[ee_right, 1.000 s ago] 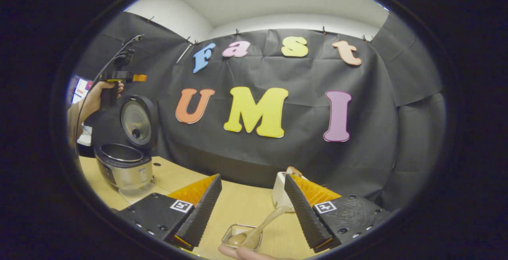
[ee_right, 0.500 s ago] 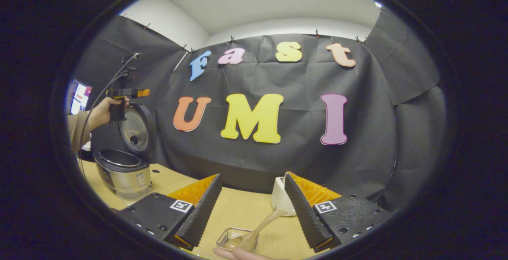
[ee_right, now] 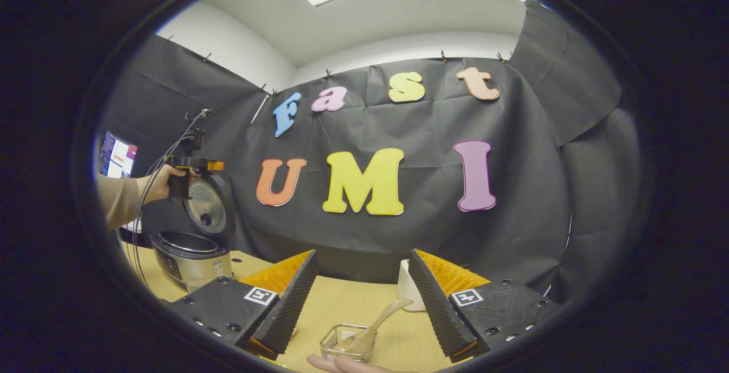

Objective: Close the left gripper, press the button to open the rice cooker; take a wooden spoon from the chopstick holder with the right hand, scoop a spoonful of rice and pour it into the rice cooker, then put the wooden spoon back into the chopstick holder.

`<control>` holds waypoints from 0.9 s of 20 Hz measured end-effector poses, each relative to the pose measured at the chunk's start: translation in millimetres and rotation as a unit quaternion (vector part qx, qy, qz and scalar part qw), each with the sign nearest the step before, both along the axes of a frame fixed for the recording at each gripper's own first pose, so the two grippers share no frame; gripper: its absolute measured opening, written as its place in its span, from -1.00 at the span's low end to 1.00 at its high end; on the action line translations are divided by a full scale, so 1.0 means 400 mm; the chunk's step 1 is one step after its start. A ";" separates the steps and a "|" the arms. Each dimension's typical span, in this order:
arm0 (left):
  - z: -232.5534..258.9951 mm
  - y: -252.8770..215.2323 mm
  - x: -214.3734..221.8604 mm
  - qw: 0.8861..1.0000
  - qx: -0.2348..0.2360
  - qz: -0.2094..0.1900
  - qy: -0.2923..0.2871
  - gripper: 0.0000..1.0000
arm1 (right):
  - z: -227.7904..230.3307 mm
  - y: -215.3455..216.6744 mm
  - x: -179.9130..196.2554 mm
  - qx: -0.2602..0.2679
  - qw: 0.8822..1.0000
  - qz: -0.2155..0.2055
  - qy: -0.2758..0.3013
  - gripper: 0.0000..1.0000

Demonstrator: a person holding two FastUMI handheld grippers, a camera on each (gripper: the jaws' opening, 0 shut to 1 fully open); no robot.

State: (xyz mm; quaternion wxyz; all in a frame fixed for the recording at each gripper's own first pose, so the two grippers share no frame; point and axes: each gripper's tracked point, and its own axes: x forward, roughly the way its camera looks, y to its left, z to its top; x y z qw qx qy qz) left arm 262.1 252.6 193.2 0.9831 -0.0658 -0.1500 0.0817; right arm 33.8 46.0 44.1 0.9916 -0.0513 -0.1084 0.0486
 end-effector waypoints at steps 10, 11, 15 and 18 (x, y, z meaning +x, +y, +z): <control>-0.198 -0.081 -0.218 0.998 0.021 -0.015 0.062 0.82 | 0.008 -0.073 -0.134 0.011 1.000 -0.025 -0.006 0.89; -0.231 -0.090 -0.237 0.997 0.022 -0.018 0.072 0.82 | 0.004 -0.085 -0.144 0.008 0.999 -0.032 -0.006 0.89; -0.357 -0.122 -0.295 0.995 0.030 -0.031 0.094 0.82 | -0.007 -0.118 -0.148 -0.009 0.998 -0.058 0.004 0.89; -0.417 -0.131 -0.318 0.994 0.032 -0.031 0.098 0.82 | -0.045 -0.119 -0.147 -0.008 0.998 -0.062 0.022 0.90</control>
